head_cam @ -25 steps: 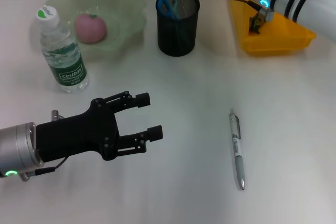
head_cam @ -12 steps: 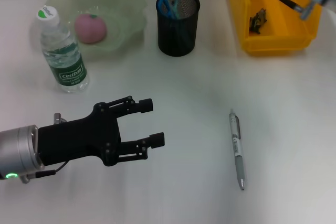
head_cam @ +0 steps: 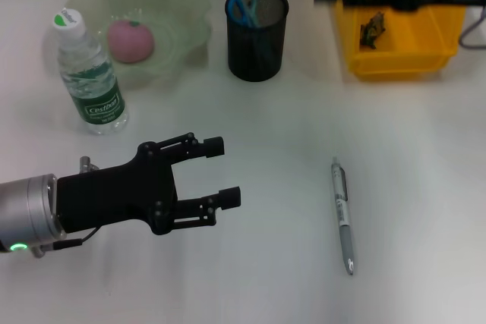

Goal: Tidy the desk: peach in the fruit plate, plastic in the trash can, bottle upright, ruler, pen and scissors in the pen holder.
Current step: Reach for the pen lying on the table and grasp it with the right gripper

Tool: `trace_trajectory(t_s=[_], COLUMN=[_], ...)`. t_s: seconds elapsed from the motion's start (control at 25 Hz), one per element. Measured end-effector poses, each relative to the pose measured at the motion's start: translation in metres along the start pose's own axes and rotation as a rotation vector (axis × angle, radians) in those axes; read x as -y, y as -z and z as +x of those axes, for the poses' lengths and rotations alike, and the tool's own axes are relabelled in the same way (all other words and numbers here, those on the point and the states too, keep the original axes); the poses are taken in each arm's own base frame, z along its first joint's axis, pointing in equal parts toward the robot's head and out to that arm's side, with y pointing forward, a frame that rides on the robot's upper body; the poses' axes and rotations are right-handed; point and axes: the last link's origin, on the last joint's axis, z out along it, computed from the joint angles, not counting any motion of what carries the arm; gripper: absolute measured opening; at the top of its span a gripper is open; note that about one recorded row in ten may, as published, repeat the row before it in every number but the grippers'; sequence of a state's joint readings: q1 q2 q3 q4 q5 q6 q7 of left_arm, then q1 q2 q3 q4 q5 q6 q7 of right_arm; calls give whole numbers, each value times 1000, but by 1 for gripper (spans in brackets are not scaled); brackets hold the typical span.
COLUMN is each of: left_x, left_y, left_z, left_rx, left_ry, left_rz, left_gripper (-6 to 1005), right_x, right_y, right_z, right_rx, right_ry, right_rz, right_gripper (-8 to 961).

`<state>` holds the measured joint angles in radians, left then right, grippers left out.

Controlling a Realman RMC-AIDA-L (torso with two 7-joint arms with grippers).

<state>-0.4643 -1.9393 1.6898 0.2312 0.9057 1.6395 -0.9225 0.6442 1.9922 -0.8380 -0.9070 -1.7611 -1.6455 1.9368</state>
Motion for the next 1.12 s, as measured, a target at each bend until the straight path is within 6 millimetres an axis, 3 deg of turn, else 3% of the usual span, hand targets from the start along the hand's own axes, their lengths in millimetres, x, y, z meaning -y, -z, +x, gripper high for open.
trace_trajectory(t_s=[0.16, 0.32, 0.36, 0.52, 0.56, 0.76, 1.12], left_x=[3, 5, 5, 6, 6, 6, 5], left_y=[-3, -4, -4, -4, -5, -9, -12], left_z=[4, 6, 6, 6, 6, 5, 5], left_rx=[1, 2, 1, 0, 1, 0, -4], left_ry=[-12, -17, -18, -22, -24, -30, -30], left_rz=[-7, -10, -10, -5, -2, -3, -6], left_gripper=[802, 802, 802, 802, 802, 802, 802], right_x=[-5, -2, -1, -3, -6, -5, -5], right_y=[-4, -11, -20, -37, -50, -75, -97], right_z=[5, 10, 15, 25, 33, 47, 60], right_rx=[-345, -532, -661, -826, -924, -1083, -1153], right_ry=[-67, -120, -141, -146, -129, -83, -30], right_rz=[32, 99, 143, 195, 228, 314, 325], right_gripper=[774, 774, 774, 773, 773, 773, 772])
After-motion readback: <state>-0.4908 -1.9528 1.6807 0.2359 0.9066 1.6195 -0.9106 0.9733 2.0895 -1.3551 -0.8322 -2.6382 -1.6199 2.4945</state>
